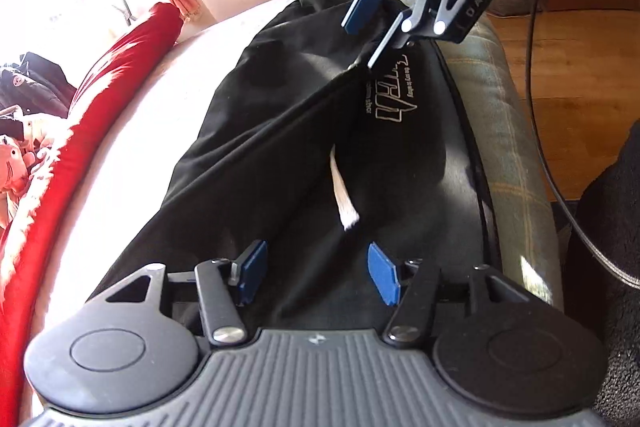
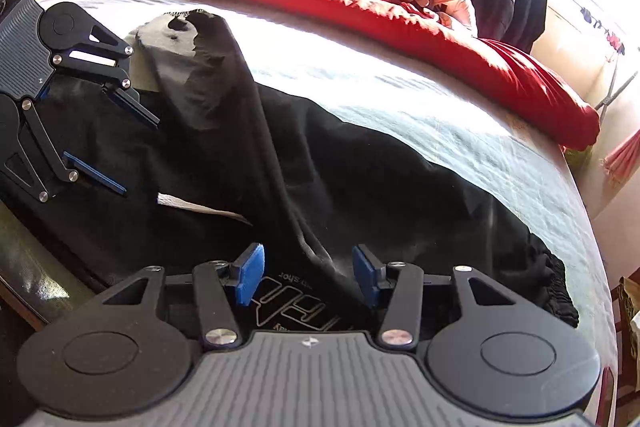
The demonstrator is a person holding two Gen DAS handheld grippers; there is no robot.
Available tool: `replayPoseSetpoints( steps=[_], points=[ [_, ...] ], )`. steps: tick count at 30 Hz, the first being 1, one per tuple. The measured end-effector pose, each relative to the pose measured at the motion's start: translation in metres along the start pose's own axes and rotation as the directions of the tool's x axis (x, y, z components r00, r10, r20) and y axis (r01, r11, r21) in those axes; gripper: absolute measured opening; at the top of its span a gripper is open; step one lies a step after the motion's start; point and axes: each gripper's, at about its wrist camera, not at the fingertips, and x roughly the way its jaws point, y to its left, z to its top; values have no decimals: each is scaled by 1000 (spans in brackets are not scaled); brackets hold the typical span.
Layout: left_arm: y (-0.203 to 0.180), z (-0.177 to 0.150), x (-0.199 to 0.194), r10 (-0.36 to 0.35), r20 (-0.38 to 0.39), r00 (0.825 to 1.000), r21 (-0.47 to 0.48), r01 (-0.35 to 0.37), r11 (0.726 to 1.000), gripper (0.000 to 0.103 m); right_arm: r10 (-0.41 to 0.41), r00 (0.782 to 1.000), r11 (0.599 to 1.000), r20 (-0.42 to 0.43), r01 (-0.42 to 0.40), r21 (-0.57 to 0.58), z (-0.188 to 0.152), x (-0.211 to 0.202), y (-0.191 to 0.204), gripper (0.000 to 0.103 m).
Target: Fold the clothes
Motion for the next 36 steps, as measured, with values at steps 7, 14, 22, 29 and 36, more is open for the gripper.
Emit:
replayPoseSetpoints(
  steps=[7, 14, 22, 29, 36],
  points=[
    [17, -30, -9, -42, -6, 999, -18, 42, 999, 63, -11, 997, 988, -80, -2, -152, 23, 42, 25, 52],
    [23, -18, 3, 11, 12, 1000, -12, -11, 1000, 63, -49, 992, 935, -120, 3, -355, 24, 65, 47, 11],
    [22, 38, 15, 155, 23, 988, 222, -156, 962, 64, 47, 998, 905, 46, -23, -425, 25, 30, 28, 7],
    [9, 83, 62, 156, -61, 986, 521, -102, 847, 72, 194, 975, 868, 106, -120, -483, 24, 19, 4, 7],
    [-4, 97, 88, 110, -184, 977, 656, 39, 754, 63, 280, 952, 833, 122, -178, -524, 14, 18, -1, 7]
  ],
)
